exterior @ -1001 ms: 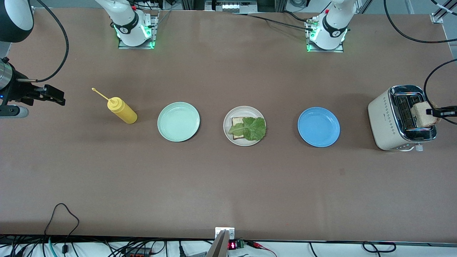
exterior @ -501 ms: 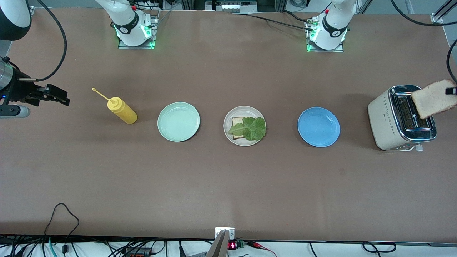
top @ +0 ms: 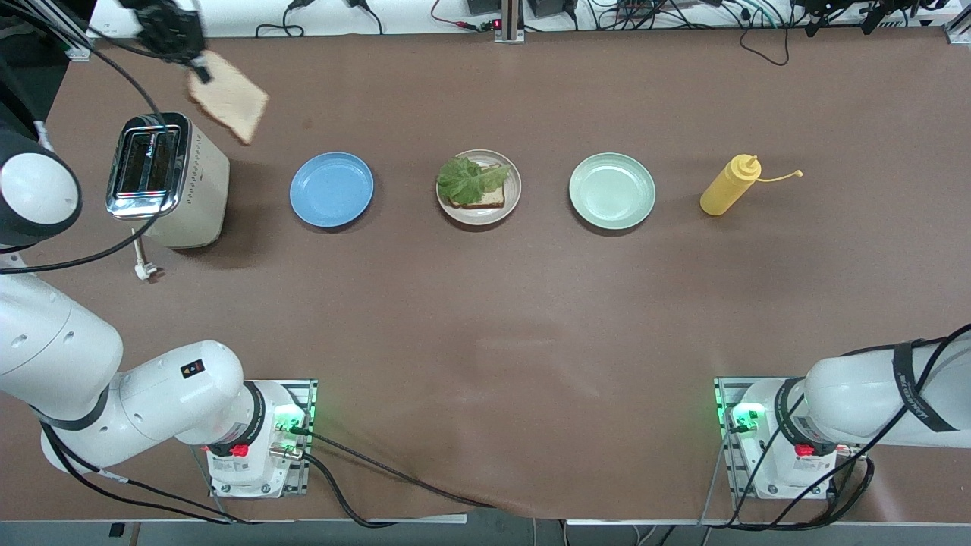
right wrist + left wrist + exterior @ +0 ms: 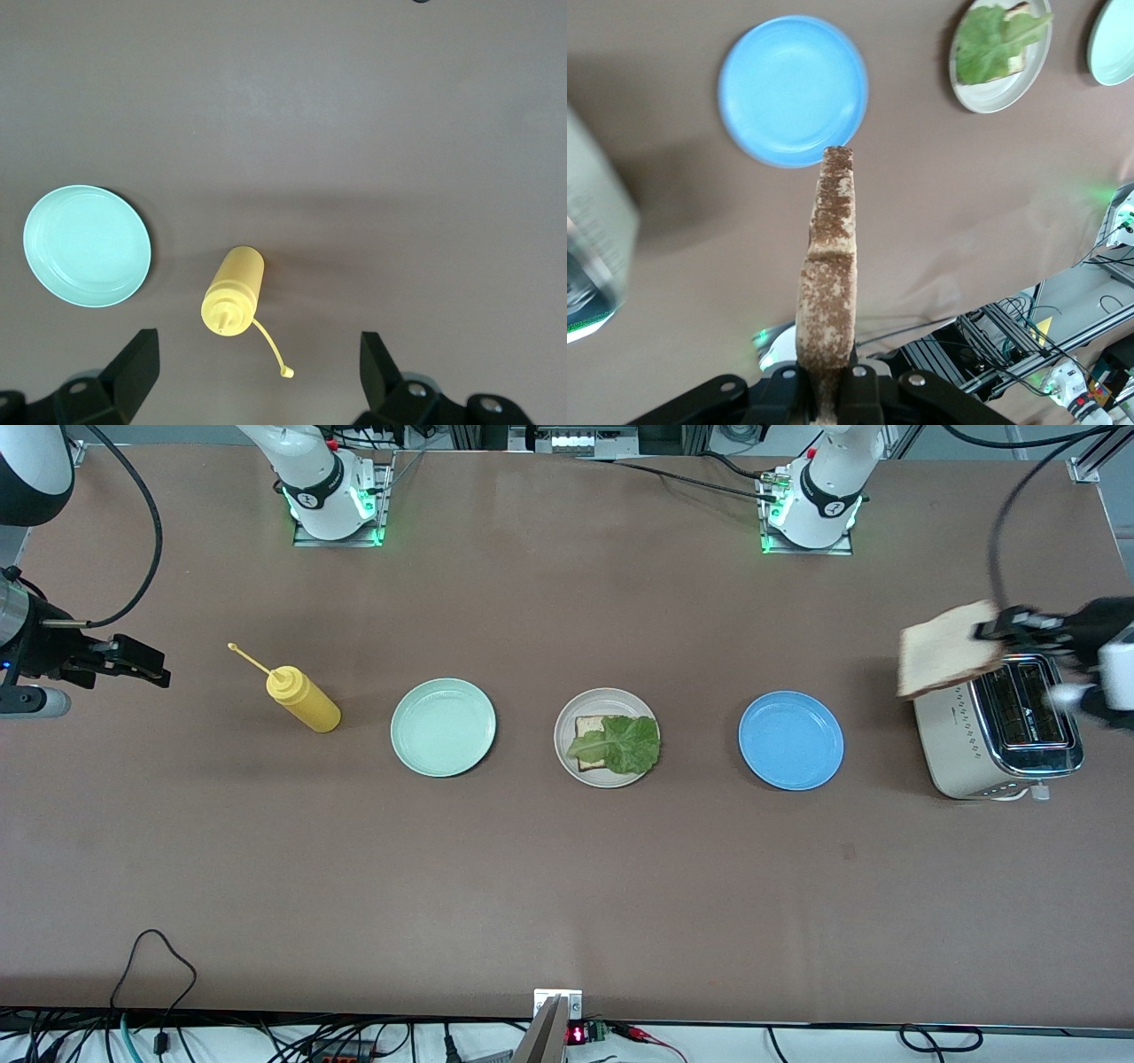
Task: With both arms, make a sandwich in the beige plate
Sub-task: 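Grasp the toast with the left gripper and lift it out, then carry the toast with the left gripper and lower it onto the lettuce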
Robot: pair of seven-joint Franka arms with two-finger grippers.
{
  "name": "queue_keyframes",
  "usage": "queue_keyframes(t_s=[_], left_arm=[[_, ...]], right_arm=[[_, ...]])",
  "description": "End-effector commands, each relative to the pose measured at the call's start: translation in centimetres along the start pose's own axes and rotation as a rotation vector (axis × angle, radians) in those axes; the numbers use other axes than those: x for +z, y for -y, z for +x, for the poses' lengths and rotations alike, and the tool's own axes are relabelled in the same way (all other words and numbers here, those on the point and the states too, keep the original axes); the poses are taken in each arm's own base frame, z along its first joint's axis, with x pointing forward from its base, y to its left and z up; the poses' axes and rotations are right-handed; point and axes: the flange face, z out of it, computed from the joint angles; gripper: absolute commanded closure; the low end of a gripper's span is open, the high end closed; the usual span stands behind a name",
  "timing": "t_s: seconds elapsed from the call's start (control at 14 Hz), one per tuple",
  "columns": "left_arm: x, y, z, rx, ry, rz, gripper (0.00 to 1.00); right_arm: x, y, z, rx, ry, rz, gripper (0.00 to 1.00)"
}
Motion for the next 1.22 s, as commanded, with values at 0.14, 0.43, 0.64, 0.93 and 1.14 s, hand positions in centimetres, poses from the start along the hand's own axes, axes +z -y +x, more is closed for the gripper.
queue_keyframes(t_s=[0.14, 0.43, 0.64, 0.93, 1.14], left_arm=[[9.7, -9.1, 9.0, 0.002, 0.031, 0.010, 0.95], [17.3, -13.7, 12.2, -0.060, -0.004, -0.109, 0.95], [20.6, -17.1, 13.6, -0.052, -0.041, -0.201, 0.97], [25.0, -19.2, 17.4, -0.087, -0.106, -0.340, 0.99], [28.1, -18.5, 18.0, -0.108, -0.136, -0.336, 0.99]], right_arm=[[-0.8, 0.8, -0.6, -0.005, 0.000, 0.013, 0.00], [-1.1, 1.7, -0.9, -0.021, -0.002, 0.010, 0.00], [-1.3, 3.9, -1.0, -0.057, -0.005, 0.009, 0.00], [-1.3, 5.2, -1.0, -0.080, -0.007, 0.006, 0.00], [-1.3, 4.9, -1.1, -0.077, -0.003, 0.006, 0.00]])
